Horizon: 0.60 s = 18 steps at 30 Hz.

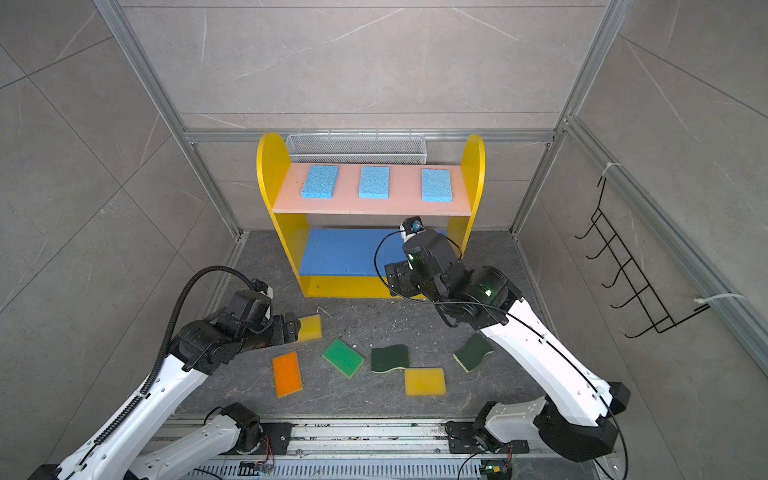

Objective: Place and organize the cleaning sponges onto the shelf
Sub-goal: 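Lower the left gripper over the orange sponge while the right gripper withdraws toward the table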

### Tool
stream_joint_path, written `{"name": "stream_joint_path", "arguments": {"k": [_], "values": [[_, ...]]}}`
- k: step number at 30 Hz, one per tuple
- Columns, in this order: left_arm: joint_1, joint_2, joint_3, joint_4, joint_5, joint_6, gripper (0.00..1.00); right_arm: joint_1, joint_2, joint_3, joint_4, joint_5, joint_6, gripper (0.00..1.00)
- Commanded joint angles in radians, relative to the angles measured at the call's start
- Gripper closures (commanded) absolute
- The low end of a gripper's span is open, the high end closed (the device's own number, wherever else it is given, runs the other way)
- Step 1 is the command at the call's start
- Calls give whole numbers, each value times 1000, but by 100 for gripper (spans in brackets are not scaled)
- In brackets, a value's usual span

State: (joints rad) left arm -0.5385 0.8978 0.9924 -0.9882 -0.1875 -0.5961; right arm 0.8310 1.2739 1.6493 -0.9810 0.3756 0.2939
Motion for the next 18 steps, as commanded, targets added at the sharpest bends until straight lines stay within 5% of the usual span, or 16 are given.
{"name": "stream_joint_path", "arguments": {"k": [1, 7, 18], "values": [[-7, 7, -38, -19, -19, -46, 5, 3, -88, -156, 50, -40, 63, 9], [-40, 30, -123, 7, -28, -132, 6, 4, -171, -404, 98, -31, 123, 6], [-51, -35, -350, 66, -14, -303, 6, 2, -121, -561, 232, -9, 169, 4]]}}
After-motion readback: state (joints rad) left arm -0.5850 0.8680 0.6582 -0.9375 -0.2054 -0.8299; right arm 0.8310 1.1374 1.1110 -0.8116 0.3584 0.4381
